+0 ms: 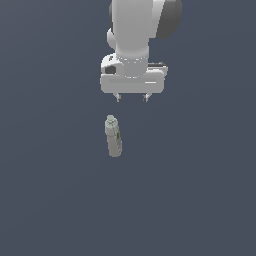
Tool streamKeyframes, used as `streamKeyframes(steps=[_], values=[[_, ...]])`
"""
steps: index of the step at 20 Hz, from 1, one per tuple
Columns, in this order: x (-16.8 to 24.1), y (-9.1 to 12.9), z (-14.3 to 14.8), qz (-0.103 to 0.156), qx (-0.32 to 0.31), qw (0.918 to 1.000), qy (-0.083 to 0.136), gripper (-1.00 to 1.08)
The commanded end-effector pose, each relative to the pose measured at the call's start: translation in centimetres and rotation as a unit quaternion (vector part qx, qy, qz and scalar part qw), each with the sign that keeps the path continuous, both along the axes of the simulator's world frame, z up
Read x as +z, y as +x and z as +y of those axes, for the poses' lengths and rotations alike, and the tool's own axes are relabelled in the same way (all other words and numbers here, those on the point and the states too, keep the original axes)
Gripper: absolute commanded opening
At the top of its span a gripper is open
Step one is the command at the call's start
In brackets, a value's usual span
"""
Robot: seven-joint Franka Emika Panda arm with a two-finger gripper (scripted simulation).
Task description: Pick up the object and move it to a goal position.
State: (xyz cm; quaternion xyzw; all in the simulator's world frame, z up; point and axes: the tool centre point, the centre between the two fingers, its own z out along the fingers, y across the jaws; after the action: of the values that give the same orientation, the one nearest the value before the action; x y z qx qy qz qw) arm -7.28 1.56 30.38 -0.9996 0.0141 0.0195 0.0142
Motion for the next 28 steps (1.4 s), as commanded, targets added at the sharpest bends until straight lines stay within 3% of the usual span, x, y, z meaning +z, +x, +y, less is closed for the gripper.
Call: streamKeyframes(steps=[1, 15, 28], values=[[0.0, 0.0, 0.0, 0.000, 0.000, 1.0000, 0.000, 1.00], [0.4, 0.2, 0.3, -0.009, 0.022, 0.9997, -0.011, 1.00], [-2.1, 3.8, -7.7, -0.018, -0.019, 0.9996, -0.014, 1.00]])
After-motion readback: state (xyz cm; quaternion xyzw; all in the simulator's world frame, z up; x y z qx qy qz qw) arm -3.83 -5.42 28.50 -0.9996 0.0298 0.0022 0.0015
